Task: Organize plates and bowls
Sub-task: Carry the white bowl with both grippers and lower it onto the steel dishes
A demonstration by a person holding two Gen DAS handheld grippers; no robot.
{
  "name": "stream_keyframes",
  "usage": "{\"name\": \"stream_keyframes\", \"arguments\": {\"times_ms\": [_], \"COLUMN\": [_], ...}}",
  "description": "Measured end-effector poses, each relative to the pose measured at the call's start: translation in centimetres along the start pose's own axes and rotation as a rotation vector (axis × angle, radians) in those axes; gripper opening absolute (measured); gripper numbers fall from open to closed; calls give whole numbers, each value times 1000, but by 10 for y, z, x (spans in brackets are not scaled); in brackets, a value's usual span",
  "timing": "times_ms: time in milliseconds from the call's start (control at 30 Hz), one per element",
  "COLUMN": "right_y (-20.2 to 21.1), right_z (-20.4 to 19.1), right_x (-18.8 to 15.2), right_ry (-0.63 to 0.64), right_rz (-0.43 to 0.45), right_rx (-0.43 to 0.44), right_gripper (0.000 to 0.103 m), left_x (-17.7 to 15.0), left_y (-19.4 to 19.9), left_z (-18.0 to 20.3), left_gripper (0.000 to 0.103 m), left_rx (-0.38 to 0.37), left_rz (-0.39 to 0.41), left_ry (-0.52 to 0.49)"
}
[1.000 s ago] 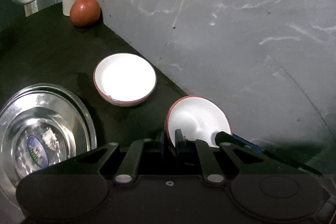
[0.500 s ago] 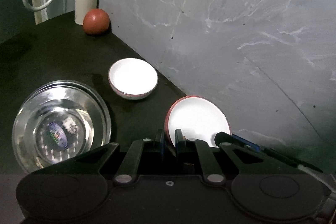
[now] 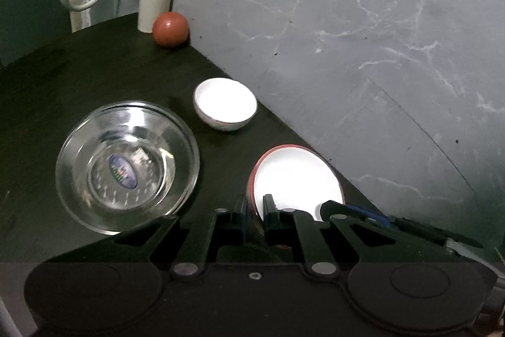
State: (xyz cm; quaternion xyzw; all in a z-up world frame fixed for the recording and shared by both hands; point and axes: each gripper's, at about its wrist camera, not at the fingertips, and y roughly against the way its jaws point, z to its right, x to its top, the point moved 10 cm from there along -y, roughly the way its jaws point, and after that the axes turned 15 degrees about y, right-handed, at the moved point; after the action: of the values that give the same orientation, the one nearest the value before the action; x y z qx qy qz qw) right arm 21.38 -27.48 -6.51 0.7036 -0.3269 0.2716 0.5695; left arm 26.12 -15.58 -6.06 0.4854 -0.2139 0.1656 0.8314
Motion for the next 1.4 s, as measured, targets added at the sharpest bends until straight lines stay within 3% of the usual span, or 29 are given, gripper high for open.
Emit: {"name": "stream_keyframes", "arguments": {"times_ms": [600, 1400], "right_y": [12, 12], "right_z": [-44, -64], "right_x": [-27, -60], "right_ry": [110, 198], "right_rz": [-83, -194], "right_rx": [102, 182], "right_gripper": [14, 14], "left_x": [-33, -69], "left_y": [36, 29], "left_z": [-39, -71], "left_gripper": [10, 11], "left_rx": [43, 91], "left_rz": [6, -75], "left_ry": [64, 157]}}
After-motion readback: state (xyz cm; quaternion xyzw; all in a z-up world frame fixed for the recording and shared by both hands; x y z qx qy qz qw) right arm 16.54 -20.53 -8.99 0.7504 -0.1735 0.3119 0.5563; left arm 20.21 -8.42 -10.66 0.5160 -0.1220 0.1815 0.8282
